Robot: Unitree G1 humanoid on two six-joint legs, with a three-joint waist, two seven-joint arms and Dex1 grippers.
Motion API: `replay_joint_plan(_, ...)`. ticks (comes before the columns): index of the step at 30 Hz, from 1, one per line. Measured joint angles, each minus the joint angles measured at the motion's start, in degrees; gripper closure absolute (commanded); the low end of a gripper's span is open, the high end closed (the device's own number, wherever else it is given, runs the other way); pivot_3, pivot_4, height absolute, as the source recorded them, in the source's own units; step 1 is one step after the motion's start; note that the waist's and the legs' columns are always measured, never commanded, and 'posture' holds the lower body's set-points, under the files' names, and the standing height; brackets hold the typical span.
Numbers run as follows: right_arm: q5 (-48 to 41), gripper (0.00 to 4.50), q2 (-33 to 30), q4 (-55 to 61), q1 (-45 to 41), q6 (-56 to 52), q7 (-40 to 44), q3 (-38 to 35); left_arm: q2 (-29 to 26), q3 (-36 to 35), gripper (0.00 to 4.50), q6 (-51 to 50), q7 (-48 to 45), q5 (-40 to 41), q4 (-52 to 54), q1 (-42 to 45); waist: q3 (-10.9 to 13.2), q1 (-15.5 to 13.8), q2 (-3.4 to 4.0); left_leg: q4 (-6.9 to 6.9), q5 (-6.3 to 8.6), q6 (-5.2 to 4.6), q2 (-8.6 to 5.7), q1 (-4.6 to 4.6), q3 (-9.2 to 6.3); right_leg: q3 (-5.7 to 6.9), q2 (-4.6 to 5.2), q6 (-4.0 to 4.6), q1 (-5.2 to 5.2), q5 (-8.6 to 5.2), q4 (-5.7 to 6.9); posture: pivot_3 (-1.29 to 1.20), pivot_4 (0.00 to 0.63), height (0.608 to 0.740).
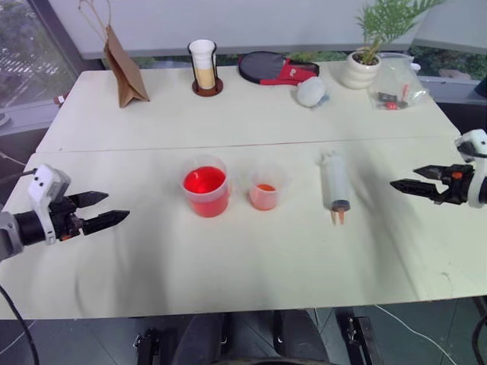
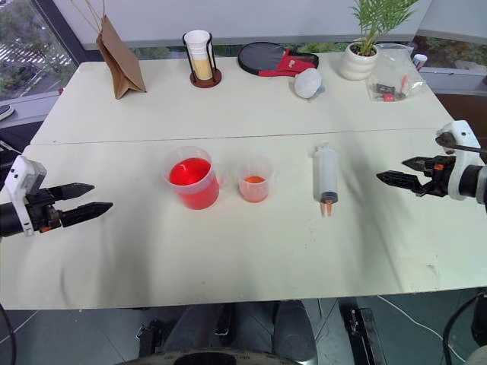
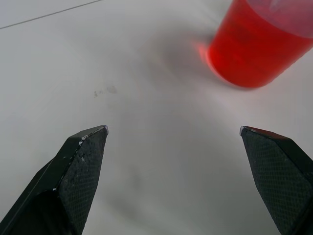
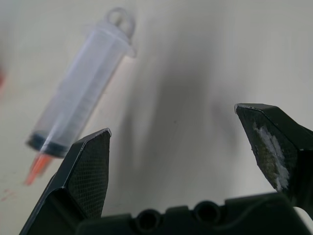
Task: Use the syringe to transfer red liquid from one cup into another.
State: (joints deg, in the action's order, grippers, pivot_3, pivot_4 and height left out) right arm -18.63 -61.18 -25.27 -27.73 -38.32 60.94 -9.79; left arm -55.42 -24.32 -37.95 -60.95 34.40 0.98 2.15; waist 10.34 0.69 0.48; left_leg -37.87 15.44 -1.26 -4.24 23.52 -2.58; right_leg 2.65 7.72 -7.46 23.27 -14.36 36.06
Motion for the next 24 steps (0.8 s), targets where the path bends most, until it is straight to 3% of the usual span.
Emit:
replay_joint_plan(14,1.55,0.00,4.03,-4.52,-6.90,0.20,-5.78,0.42,0.60,0.03,0.04,2.78,0.85,-1.47,-2.91,1.08,0.00,-0.02,0.00,-0.02,0.00,-0.01,0.04,0.00,0.36,-0.29,-0.03,0.00,0.11,0.01,0.01,0.00,0.150,0.740)
replay_joint_plan(24,4.95,0.00,5.79,-9.97,-11.25,7.53,-8.40,1.46,1.03,0.59,0.04,3.81,2.10,-1.77,-3.40,3.51,0.00,0.06,0.00,-0.02,-0.12,0.20,0.04,-0.01,0.62,-0.42,-0.03,-0.02,0.20,0.01,0.02,0.00,0.150,0.740)
